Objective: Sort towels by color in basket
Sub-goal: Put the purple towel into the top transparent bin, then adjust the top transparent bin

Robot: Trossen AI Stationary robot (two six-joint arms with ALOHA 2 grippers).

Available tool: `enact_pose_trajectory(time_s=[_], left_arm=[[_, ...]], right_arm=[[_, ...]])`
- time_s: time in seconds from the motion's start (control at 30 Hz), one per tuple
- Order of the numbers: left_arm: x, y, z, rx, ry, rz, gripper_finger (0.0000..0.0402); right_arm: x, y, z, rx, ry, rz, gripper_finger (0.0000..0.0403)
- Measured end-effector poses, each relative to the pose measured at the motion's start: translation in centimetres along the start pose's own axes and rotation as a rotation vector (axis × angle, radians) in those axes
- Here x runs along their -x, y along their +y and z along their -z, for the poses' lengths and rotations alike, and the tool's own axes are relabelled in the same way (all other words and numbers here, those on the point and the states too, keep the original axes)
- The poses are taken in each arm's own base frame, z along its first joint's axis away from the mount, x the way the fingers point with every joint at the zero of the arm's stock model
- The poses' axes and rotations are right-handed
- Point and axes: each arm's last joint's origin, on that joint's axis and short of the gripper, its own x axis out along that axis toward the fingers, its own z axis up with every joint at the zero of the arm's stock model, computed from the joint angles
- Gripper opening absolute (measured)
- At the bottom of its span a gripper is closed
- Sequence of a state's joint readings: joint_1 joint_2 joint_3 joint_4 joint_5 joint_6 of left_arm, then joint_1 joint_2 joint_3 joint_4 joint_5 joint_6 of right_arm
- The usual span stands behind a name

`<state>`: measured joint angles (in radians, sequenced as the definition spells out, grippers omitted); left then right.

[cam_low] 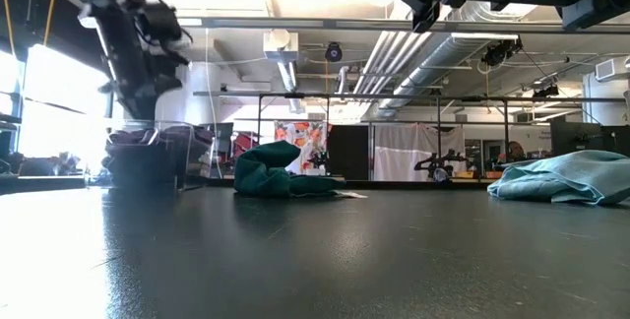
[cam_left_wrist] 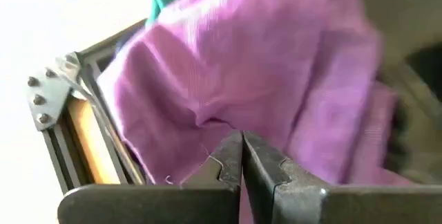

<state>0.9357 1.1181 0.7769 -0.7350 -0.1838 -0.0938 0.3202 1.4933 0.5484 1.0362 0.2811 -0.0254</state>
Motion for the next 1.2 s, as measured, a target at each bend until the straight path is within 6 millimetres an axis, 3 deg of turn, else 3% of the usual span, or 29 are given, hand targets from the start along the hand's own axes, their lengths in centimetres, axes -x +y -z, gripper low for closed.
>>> enact_pose_trajectory(time_s=[0.27,0.53,0.7,0.9,1.2], left_arm=[[4.0,-1.9,0.7,-0.009,-0.241,0.184,0.0],[3.1,-7.0,3.4,-0.179,-0.243,0.455,0.0],[2.7,-8.7,5.6,-0.233,-0.175,0.504,0.0],[1.5,-8.1,7.3,-0.191,-0.096,0.339,0.0],[2.5,-6.4,8.4,-0.081,-0.06,0.239,0.0]], right_arm=[[-0.2,-0.7,0.0,-0.025,0.0,0.029,0.0094],[-0.3,-1.1,0.0,-0.05,-0.001,0.044,0.0094],[-0.3,-1.1,0.0,-0.049,-0.001,0.041,0.0094],[-0.3,-1.1,0.0,-0.049,-0.001,0.04,0.0094],[-0.3,-1.1,0.0,-0.049,-0.001,0.04,0.0094]])
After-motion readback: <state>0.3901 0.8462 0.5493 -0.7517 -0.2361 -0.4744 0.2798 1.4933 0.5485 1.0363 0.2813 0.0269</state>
